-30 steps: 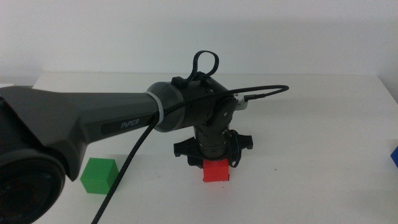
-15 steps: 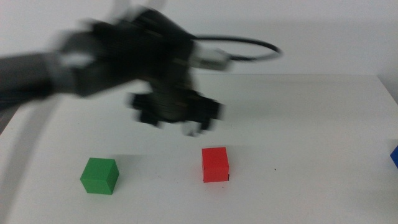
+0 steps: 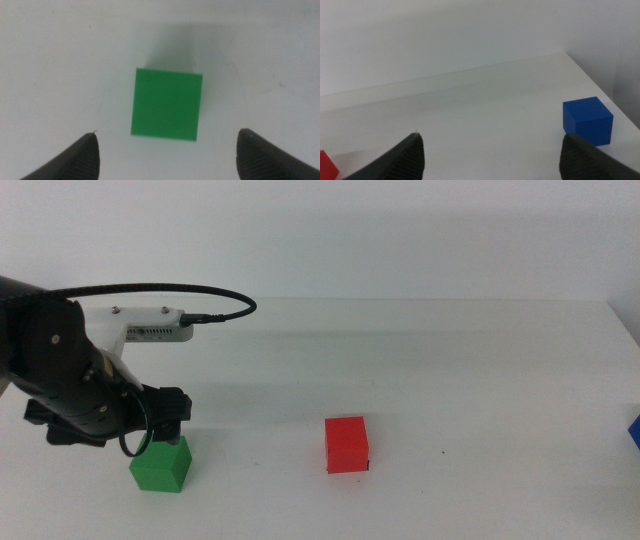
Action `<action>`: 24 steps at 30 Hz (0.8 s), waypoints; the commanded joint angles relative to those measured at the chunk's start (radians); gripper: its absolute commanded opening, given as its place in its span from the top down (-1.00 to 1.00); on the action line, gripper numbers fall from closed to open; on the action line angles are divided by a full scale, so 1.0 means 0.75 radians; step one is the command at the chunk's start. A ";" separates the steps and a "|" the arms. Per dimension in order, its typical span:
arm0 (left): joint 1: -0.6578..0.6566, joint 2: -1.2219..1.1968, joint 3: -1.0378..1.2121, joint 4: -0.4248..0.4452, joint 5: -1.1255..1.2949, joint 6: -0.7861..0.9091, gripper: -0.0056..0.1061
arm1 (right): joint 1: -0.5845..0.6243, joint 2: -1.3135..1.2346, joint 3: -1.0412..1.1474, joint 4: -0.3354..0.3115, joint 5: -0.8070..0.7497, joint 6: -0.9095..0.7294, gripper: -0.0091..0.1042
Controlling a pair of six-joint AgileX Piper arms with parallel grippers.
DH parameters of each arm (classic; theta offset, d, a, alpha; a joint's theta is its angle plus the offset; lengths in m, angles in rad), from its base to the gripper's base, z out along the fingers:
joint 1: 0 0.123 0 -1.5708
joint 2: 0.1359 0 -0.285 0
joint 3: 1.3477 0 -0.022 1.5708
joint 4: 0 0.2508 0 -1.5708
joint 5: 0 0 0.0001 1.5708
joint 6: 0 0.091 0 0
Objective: Stack red cubes first, then green, then blue cubes in a specific spot.
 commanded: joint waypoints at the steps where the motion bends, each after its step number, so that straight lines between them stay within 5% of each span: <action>1: 0.021 0.028 0.007 -0.020 -0.074 0.040 -0.78 | -0.006 -0.006 0.004 -0.014 -0.014 -0.006 -0.80; 16: 0.038 0.340 0.007 -0.091 -0.268 0.113 -0.70 | -0.006 -0.006 0.004 -0.014 -0.014 -0.006 -0.80; 19: 0.038 0.364 0.007 -0.093 -0.267 0.110 -0.44 | -0.006 -0.006 0.004 -0.014 -0.014 -0.006 -0.80; 24: 0.031 0.337 -0.013 -0.155 -0.221 0.069 0.43 | -0.006 -0.006 0.004 -0.014 -0.014 -0.006 -0.80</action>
